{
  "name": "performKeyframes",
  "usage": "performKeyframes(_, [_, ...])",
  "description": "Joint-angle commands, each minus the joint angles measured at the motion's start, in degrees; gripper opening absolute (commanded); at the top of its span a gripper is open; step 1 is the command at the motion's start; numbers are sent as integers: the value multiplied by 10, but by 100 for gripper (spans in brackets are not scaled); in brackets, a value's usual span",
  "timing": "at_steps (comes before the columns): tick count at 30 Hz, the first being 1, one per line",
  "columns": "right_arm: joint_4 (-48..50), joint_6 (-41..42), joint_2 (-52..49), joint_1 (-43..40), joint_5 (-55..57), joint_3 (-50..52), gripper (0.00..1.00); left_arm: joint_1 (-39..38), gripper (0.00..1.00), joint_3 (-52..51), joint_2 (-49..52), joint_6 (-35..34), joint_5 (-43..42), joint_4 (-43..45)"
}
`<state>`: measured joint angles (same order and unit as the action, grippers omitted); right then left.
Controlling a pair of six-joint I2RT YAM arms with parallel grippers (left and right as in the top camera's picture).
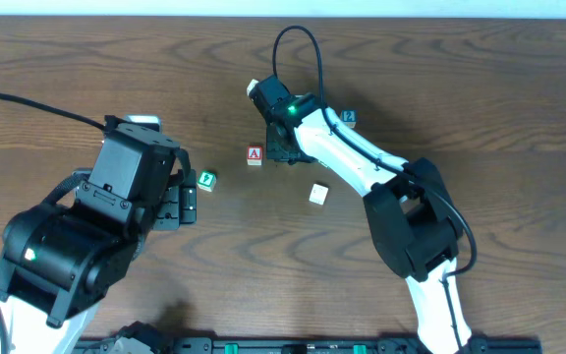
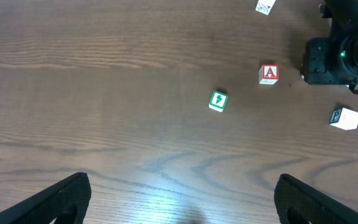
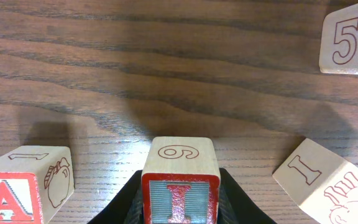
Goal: Spell out Ai2
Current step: 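Carry the 'I' block with the right gripper beside the 'A' block, then set the 'I' block right of the 'A' block and release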
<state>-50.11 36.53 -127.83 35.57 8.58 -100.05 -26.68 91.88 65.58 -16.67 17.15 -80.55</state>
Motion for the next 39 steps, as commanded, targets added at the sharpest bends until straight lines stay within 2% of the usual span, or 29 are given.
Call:
performKeyframes(1, [0, -10, -9, -5, 5, -11, 23, 1, 95, 9, -1, 0, 13, 0])
performKeyframes(13, [0, -11, -26, -5, 4, -11, 26, 1, 95, 9, -1, 0, 13, -2])
performKeyframes(23, [2, -10, -26, -7, 5, -11, 50, 1, 95, 9, -1, 0, 13, -2])
performKeyframes(39, [3, -15, 7, -14, 7, -24, 54, 1, 95, 9, -1, 0, 13, -2])
